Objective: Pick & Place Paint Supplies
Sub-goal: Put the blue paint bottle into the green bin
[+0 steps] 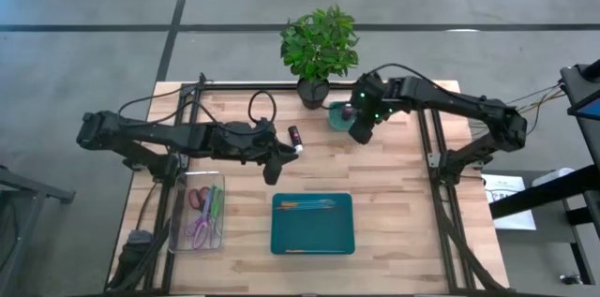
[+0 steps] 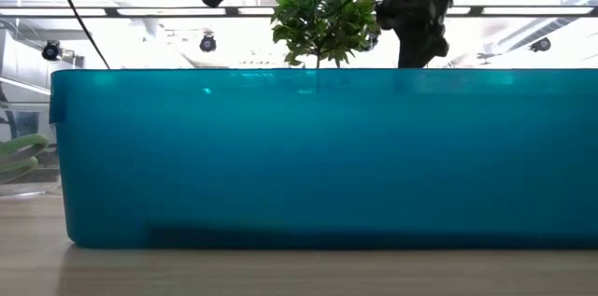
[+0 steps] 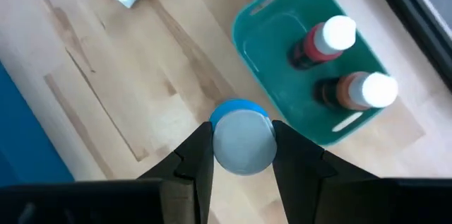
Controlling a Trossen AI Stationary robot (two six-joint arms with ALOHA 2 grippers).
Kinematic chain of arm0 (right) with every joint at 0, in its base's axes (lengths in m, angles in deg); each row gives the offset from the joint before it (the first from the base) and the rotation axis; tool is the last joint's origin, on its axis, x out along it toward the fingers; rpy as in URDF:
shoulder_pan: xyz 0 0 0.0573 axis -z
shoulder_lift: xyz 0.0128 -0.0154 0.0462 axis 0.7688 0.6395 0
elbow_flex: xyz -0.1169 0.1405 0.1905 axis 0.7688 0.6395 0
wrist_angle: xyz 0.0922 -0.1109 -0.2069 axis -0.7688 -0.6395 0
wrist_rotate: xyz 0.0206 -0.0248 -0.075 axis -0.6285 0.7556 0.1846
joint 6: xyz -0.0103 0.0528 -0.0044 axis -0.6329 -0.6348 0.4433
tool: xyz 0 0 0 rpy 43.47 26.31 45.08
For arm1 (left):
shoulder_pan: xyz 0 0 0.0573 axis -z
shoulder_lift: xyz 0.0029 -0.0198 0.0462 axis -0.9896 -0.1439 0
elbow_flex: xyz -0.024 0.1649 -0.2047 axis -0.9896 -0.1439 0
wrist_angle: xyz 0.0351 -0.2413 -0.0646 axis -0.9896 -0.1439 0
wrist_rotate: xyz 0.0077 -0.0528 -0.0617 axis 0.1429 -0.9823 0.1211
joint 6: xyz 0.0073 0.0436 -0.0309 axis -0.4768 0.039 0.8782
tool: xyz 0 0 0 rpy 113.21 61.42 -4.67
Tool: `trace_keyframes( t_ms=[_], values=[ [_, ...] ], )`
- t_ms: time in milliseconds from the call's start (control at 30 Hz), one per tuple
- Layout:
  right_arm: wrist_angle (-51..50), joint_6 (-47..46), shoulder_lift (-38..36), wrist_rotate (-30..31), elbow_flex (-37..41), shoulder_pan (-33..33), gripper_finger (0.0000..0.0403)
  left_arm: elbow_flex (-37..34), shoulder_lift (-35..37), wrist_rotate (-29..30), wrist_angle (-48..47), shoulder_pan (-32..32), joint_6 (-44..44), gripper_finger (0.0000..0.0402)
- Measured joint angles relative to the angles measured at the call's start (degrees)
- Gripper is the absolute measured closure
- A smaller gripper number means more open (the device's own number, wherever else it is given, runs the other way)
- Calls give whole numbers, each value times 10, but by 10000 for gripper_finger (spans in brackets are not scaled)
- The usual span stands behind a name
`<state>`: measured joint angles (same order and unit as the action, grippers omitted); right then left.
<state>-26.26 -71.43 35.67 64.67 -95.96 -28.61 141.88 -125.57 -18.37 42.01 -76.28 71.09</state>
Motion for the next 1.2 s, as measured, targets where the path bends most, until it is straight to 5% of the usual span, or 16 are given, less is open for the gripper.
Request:
trace_keyframes(
  t_ms=[400,1200],
  values=[
    [-17,86,64,0,-41,8,296,0,0,0,-4,0,13,286],
    [45,152,45,-15,0,65,296,0,0,0,-8,1,27,286]
  ],
)
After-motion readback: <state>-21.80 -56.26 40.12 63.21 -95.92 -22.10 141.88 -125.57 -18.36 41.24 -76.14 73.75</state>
